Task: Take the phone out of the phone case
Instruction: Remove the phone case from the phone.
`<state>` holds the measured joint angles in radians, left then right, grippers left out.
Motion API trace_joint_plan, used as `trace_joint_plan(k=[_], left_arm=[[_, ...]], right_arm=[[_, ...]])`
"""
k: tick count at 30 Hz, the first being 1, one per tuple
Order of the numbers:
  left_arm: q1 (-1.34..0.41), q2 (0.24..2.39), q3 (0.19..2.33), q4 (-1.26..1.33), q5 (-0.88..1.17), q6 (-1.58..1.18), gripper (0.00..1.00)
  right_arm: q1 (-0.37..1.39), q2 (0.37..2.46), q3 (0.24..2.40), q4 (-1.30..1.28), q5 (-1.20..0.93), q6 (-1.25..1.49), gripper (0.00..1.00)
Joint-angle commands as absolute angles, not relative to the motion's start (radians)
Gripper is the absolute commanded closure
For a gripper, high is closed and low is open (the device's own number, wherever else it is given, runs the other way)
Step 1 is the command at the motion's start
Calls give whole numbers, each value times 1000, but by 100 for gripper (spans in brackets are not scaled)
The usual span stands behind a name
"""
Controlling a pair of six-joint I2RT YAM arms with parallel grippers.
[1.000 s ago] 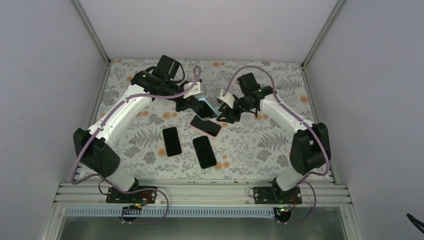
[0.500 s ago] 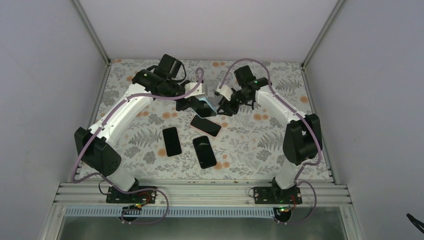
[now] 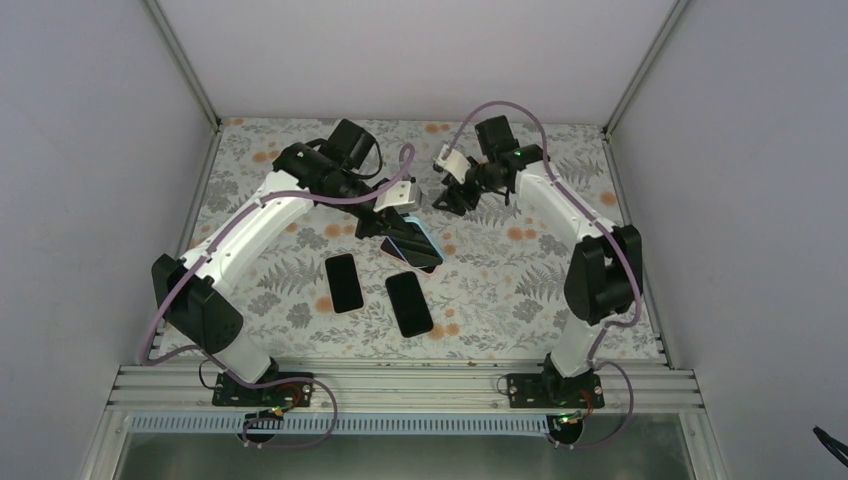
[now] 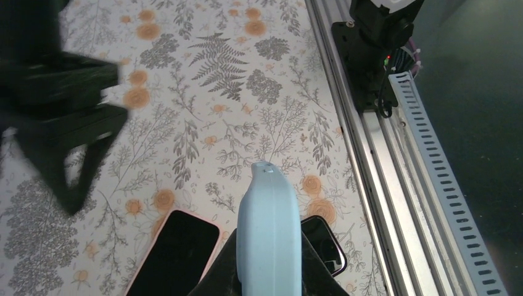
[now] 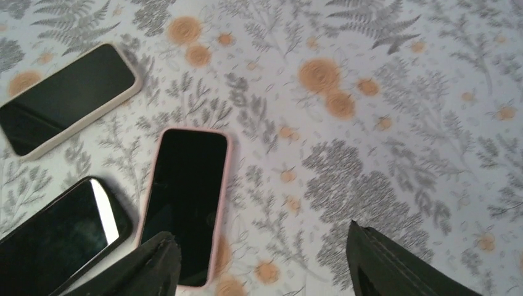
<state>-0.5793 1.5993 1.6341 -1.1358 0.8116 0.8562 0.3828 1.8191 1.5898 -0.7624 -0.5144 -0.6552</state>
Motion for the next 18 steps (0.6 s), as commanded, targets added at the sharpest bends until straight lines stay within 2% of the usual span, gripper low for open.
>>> trace_joint_plan(k=[1,7,18], left_arm=[[-575,1595,1646,-1091,822,862,98],[-575,1602,1657,-1088,802,862,98],[-576,1637,1689,-1095,802,854,98]], right_arm=[[352,1637,1442,-843,-568,-767,26],[344,1483,1258,-936,-602,-845,25],[391,1456,1183,-886,-699,-793,31]])
